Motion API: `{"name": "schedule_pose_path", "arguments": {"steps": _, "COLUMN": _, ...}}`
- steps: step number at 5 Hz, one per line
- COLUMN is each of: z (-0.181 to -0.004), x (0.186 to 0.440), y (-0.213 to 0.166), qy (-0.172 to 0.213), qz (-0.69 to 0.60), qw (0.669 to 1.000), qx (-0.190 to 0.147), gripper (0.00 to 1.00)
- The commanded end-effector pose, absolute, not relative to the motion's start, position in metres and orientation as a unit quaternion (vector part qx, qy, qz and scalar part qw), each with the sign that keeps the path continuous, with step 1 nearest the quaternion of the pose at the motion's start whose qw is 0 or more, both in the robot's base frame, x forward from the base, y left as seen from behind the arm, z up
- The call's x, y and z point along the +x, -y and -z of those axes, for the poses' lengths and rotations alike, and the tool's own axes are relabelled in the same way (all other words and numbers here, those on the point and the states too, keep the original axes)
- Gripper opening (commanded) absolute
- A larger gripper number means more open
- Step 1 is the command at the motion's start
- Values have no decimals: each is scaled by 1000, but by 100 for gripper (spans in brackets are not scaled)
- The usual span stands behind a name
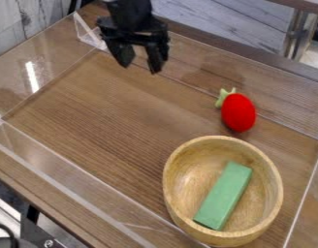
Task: Move the red fruit to the right
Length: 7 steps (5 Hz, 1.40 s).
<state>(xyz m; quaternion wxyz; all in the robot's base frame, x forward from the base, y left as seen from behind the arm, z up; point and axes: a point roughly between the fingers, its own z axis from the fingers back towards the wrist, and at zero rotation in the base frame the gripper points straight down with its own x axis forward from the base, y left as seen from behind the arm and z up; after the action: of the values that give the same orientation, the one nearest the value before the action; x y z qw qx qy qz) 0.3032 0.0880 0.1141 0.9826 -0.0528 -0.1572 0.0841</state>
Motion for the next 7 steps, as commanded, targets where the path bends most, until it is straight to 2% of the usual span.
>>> {"name": "schedule_pose_path", "arguments": {"steps": 1, "z": -144, "x": 296, "y": -94, "qy": 191, "qz": -121, "qw": 974, "qx": -30, "gripper": 100}}
{"name": "schedule_pose_path", "arguments": {"steps": 2, "z": -144, "x": 292, "y": -106, "qy": 198, "qz": -147, "qw": 969, "qx": -18, "gripper": 100}}
{"name": "schedule_pose_path", "arguments": {"steps": 3, "z": -142, "x": 283, "y": -103, "qy": 199, "qz": -159, "qw": 967, "qx": -26, "gripper": 100}}
{"name": "schedule_pose_path", "arguments": {"steps": 5, "z": -129, "x": 297, "y": -87, "qy": 216, "qz": -153, "qw": 964, "qx": -31, "gripper": 100}}
{"name": "schedule_pose_path", "arguments": {"steps": 7, "z": -119, "x": 302, "y": -111, "qy": 230, "qz": -166, "qw": 959, "qx": -18, "gripper": 100}}
